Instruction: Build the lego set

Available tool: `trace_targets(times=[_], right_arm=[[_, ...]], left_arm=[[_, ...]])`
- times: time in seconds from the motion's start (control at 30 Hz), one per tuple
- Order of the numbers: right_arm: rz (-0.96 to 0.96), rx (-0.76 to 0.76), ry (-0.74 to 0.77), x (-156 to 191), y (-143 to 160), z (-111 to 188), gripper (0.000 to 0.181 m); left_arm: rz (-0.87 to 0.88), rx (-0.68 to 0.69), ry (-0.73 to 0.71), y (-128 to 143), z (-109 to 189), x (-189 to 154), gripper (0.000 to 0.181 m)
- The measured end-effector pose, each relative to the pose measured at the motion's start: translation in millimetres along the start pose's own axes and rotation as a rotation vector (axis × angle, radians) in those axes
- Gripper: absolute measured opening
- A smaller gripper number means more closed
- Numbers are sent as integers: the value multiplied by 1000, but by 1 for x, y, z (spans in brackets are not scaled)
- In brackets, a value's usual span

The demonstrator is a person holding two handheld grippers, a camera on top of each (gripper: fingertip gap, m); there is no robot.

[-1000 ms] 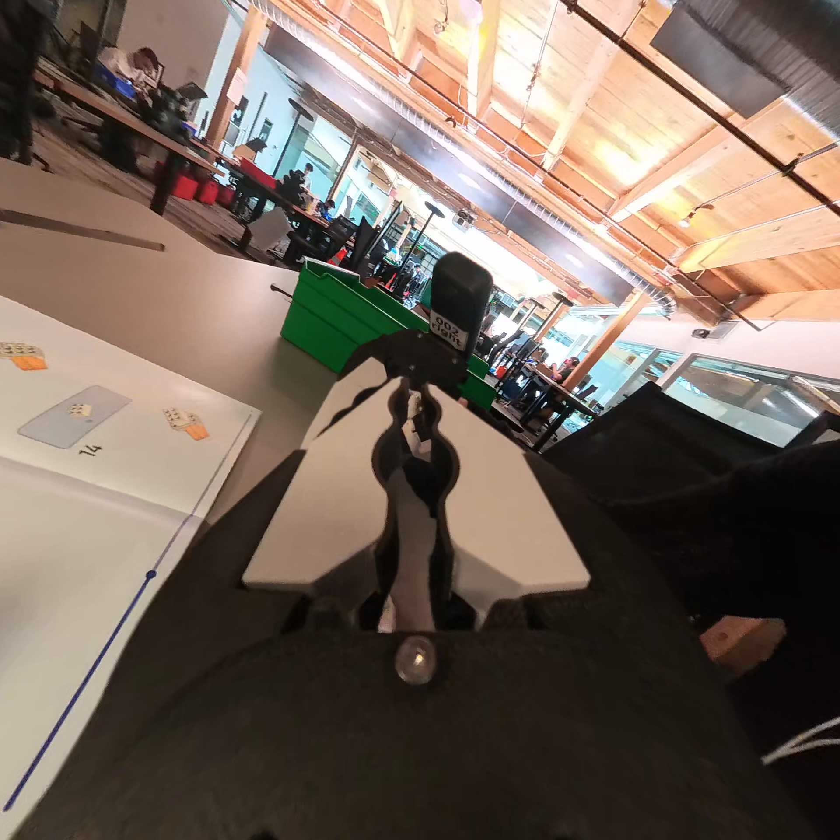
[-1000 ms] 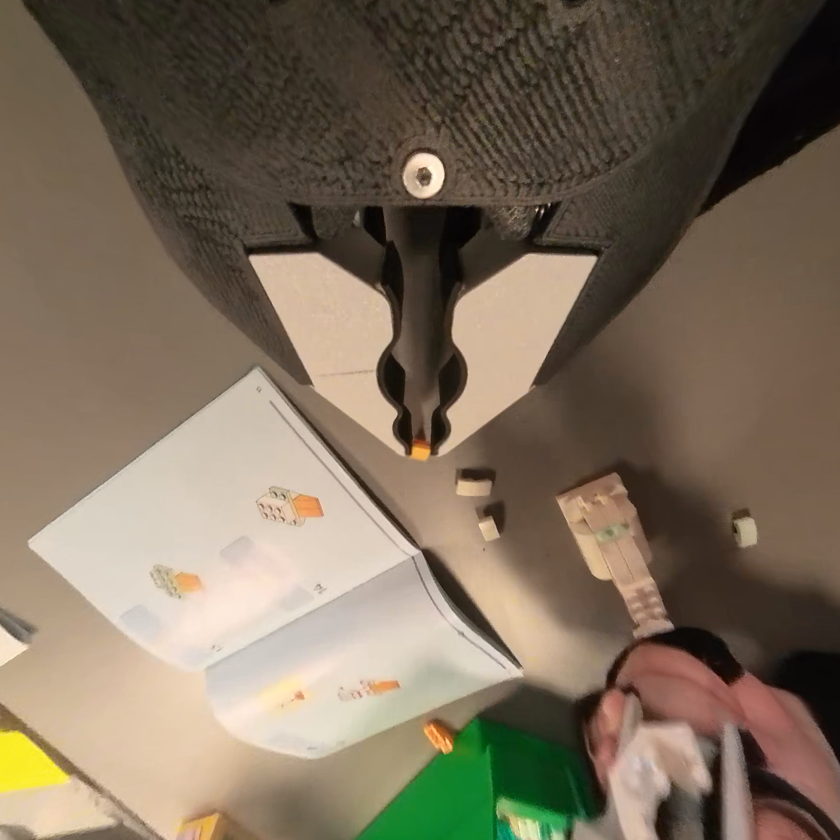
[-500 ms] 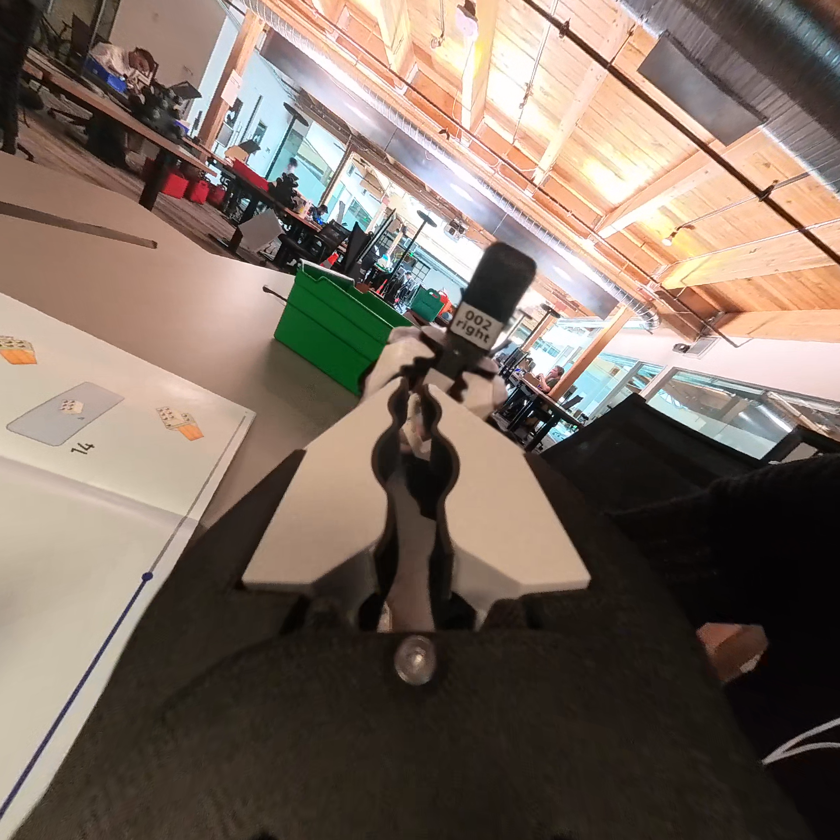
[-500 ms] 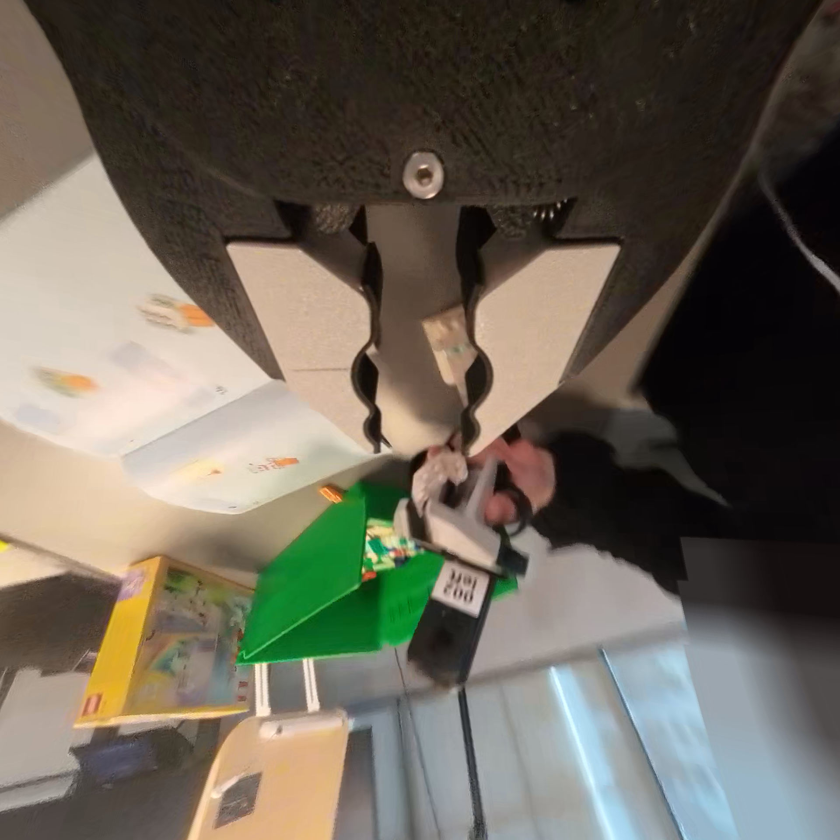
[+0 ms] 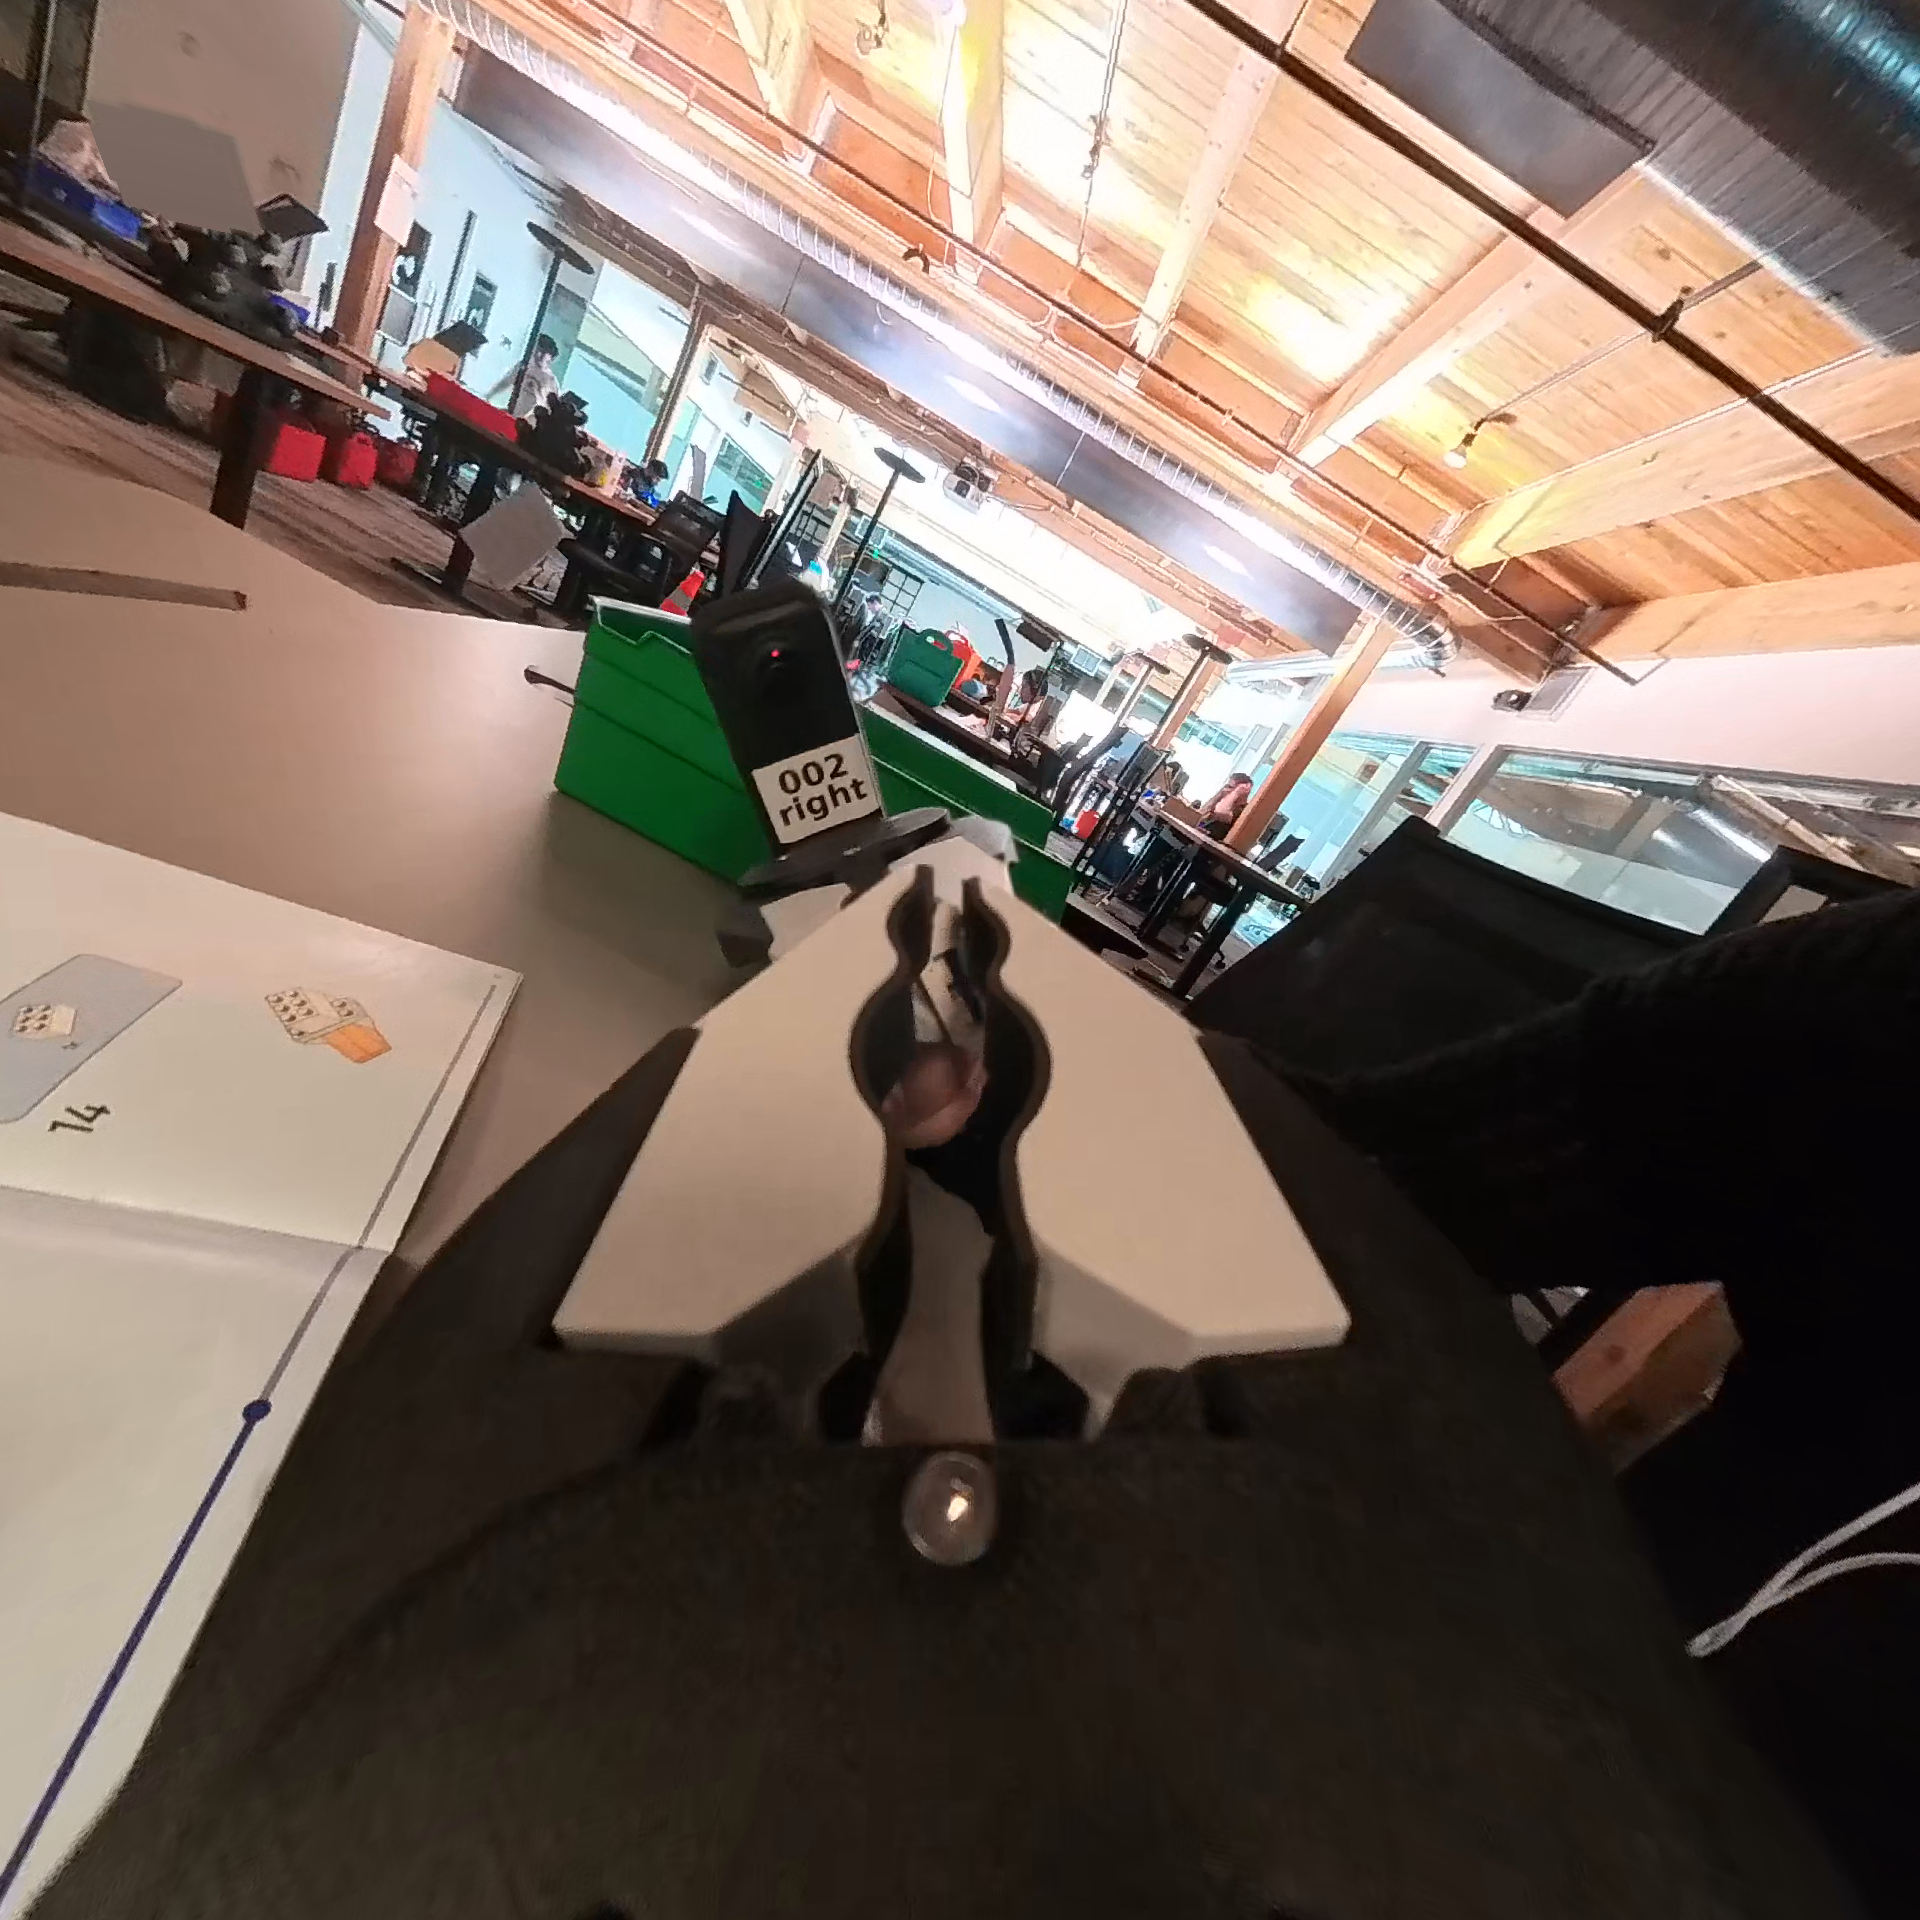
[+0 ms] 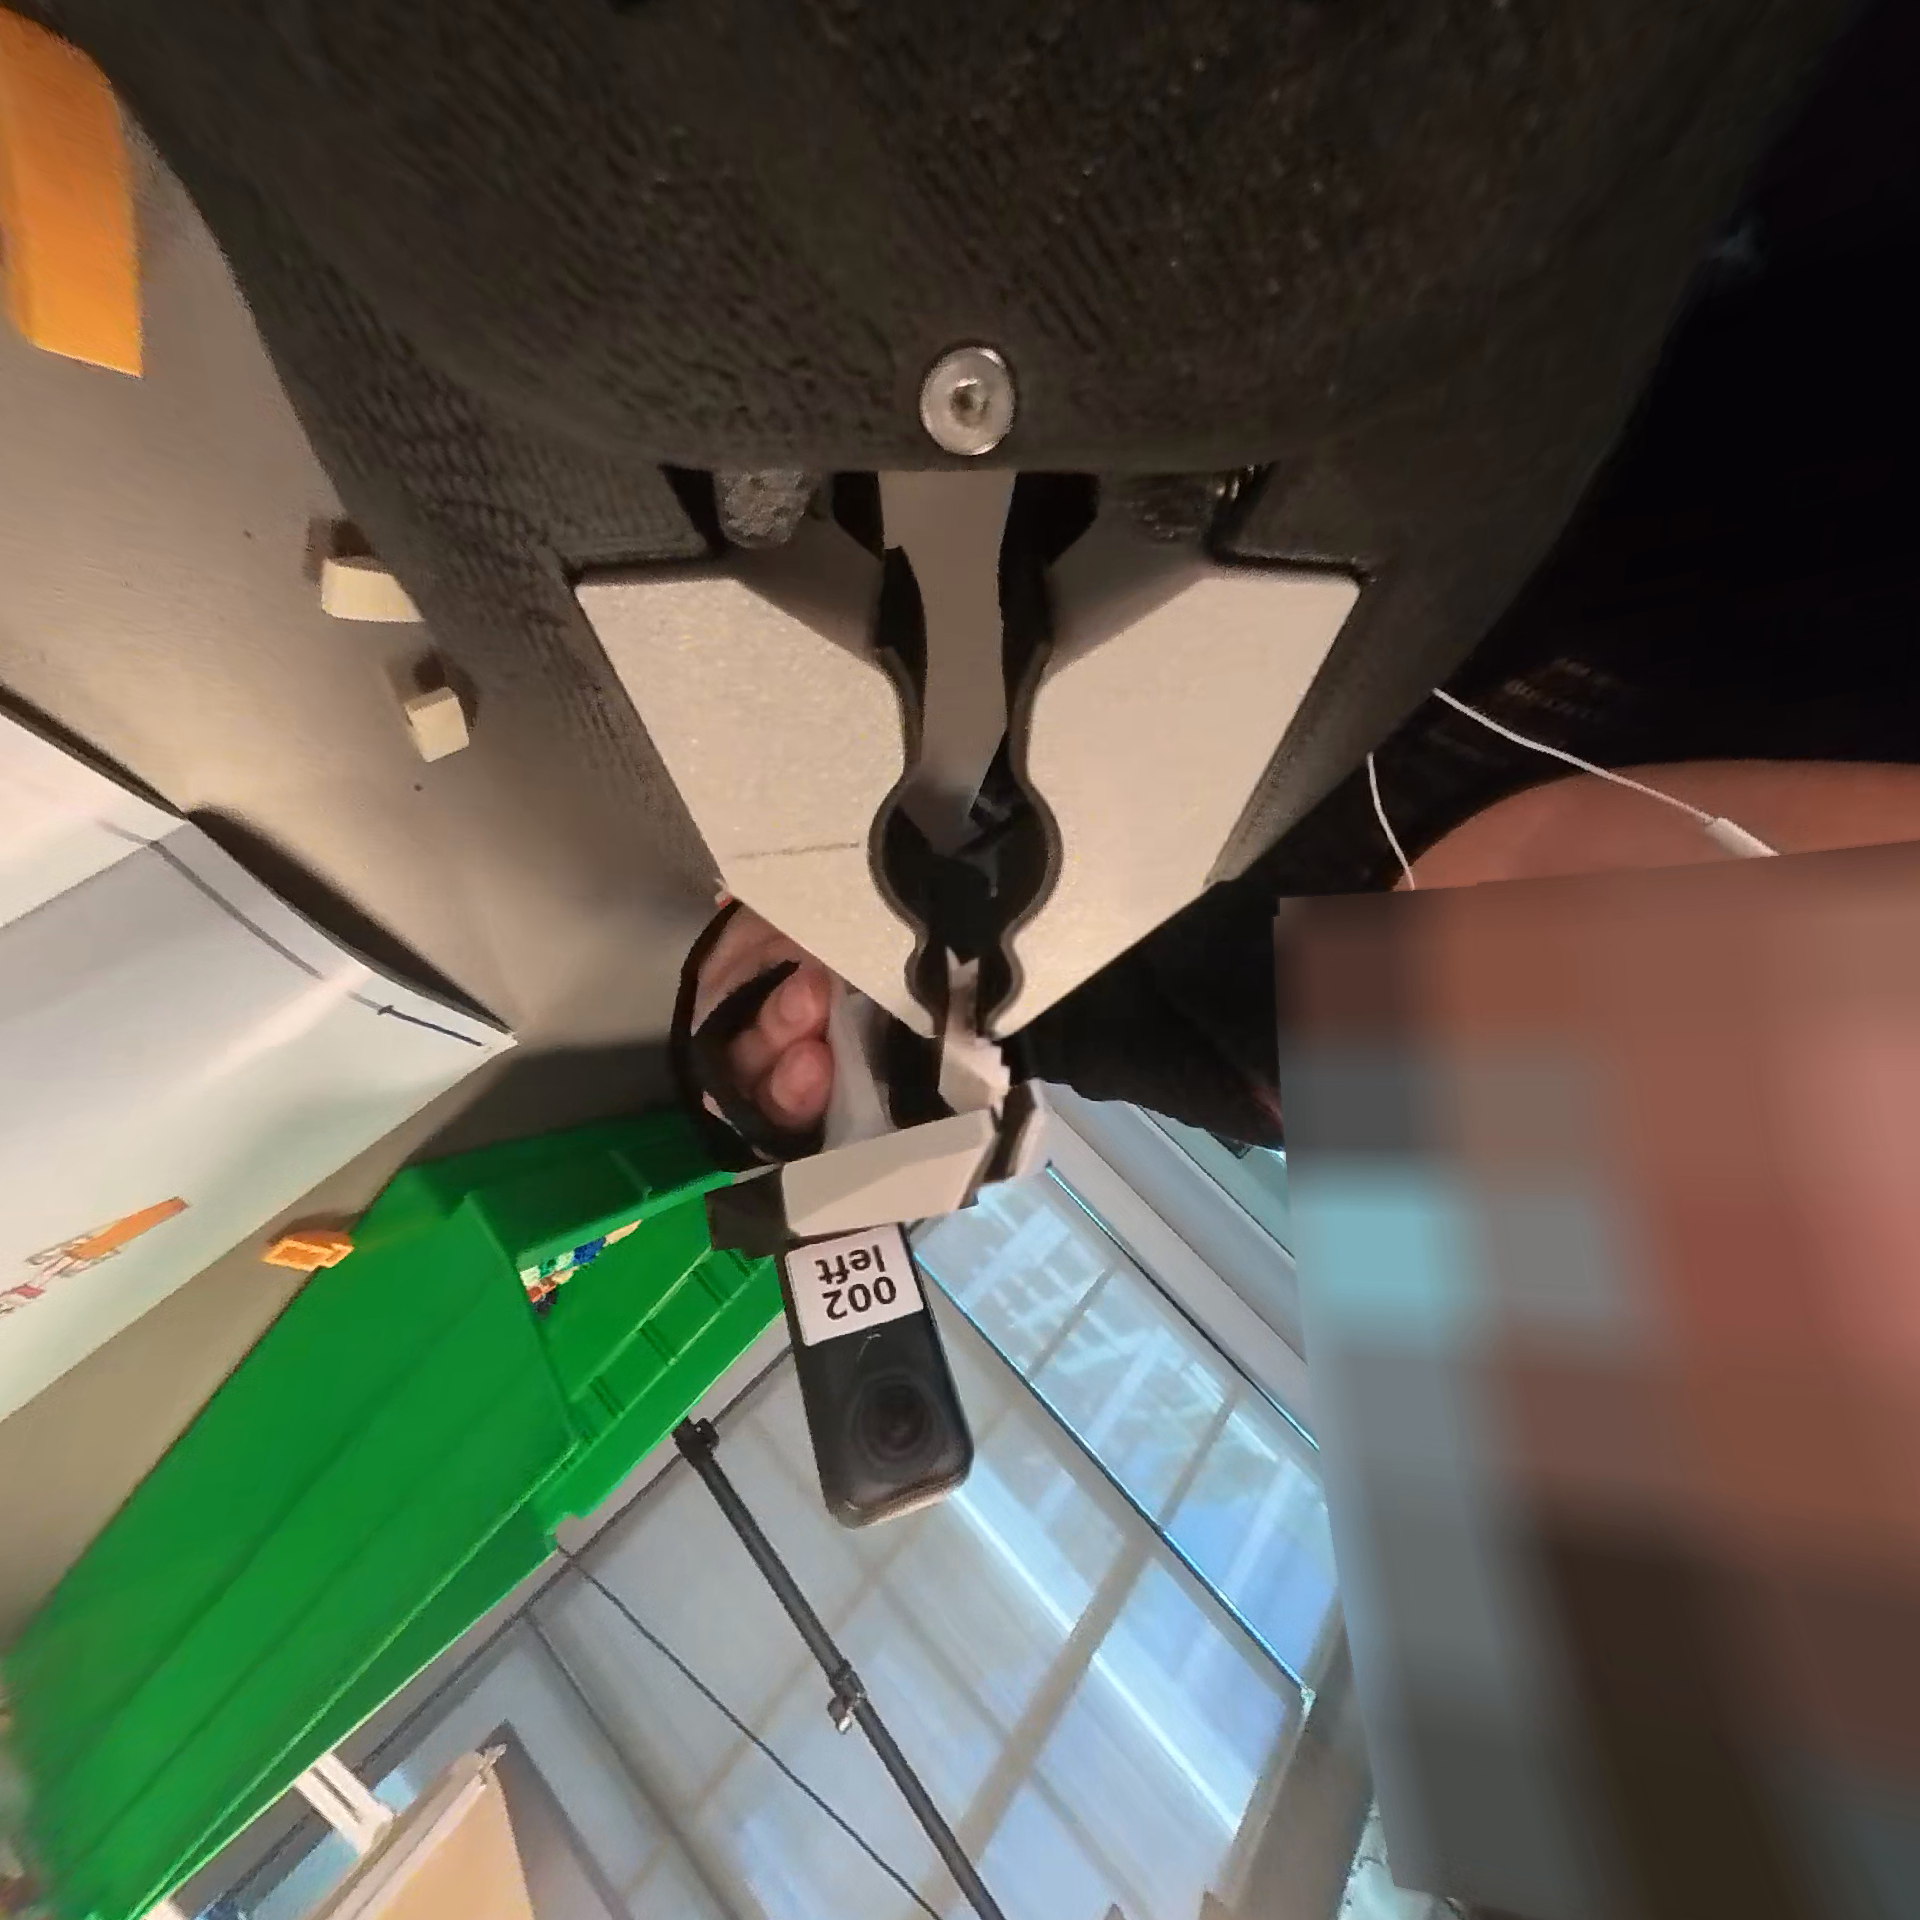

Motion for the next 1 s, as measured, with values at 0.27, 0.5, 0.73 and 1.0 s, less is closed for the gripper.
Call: trace_targets(times=[0.27, 0.5, 0.73, 1.0], right_arm=[[-52, 5, 23, -4, -1, 8, 3], [-128, 92, 8, -4, 15, 1, 3], [-116, 108, 22, -5, 17, 0, 3], [482, 428, 586, -37, 2, 80, 18]], left_arm=[[-587, 188, -249, 13, 4, 10, 65], [-1063, 277, -335, 33, 2, 10, 52], [-1053, 327, -348, 35, 3, 13, 36], [-863, 236, -430, 15, 8, 25, 35]])
Point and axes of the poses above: each gripper's, where its closed fingertips meet, z back along the fingers, y out of its underside, x = y × z across the jaws, the point moved 2 cm from there along z, back along the fingers, and after that the axes turned 15 degrees about z, right-handed, at the moved point
